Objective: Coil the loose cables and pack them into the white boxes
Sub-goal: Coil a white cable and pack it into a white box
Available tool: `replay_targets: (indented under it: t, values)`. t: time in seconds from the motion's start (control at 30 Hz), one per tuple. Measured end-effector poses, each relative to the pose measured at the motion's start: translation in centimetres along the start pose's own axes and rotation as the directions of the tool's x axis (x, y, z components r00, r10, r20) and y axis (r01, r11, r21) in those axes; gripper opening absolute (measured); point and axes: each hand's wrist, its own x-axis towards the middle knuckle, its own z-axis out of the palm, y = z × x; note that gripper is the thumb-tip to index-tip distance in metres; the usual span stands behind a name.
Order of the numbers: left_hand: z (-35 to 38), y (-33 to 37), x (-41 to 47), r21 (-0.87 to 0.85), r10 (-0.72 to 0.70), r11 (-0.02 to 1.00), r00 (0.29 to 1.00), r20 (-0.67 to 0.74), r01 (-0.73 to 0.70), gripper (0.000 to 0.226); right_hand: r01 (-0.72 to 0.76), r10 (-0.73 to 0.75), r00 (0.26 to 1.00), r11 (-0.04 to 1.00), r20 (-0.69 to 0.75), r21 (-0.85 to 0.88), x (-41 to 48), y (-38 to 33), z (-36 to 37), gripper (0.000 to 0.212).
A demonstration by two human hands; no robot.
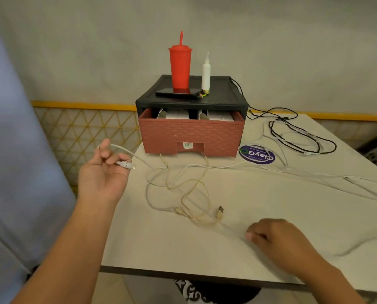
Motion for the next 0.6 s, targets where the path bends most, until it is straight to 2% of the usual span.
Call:
replay_targets:
  t: [0.1, 0.17, 0.3, 0.33, 0.4, 0.47, 0.53, 0.6]
  values:
    - [-0.1, -1.1, 0.1, 0.159, 0.089, 0.983, 0.996, 0.03, -0.092, 0.018, 0.077, -0.085, 0.992, 0.993, 0.092, 0.085, -1.0, -0.7, 1.0, 0.022]
    - [-0.1, -2.1, -0.1, 0.286, 0.134, 0.947, 0.988, 0.072, -0.149, 0.021, 0.088, -0.113, 0.985, 0.978, 0.132, 0.188, -1.5, -1.1, 0.7, 0.017]
    - [0.1, -3.5, -0.5, 0.456, 0.158, 0.864, 0.975, 0.158, -0.214, 0.041, 0.092, -0.155, 0.974, 0.938, 0.165, 0.335, -2.4, -1.6, -1.1, 0.04]
    - [-0.2, -3.6, -0.4, 0.523, 0.166, 0.817, 0.967, 0.191, -0.243, 0.04, 0.093, -0.161, 0.976, 0.919, 0.148, 0.383, -2.7, -1.6, -1.5, 0.04]
    - [-0.7, -4.0, -0.4, 0.679, 0.184, 0.645, 0.934, 0.307, -0.35, 0.036, 0.105, -0.155, 0.986, 0.857, 0.059, 0.505, -3.2, -1.9, -2.4, 0.03]
    - [-0.9, -4.6, -1.1, 0.762, 0.146, 0.485, 0.899, 0.414, -0.429, 0.034, 0.126, -0.122, 0.991, 0.775, -0.049, 0.619, -3.5, -2.1, -3.6, 0.017]
    - [-0.8, -5.1, -2.2, 0.796, 0.055, 0.368, 0.866, 0.497, -0.48, 0.035, 0.191, -0.118, 0.981, 0.723, -0.154, 0.664, -3.9, -2.1, -4.8, 0.039]
    - [-0.9, -5.6, -3.1, 0.817, -0.066, 0.221, 0.828, 0.557, -0.532, 0.036, 0.274, -0.099, 0.953, 0.686, -0.286, 0.674, -4.2, -2.5, -6.2, 0.049]
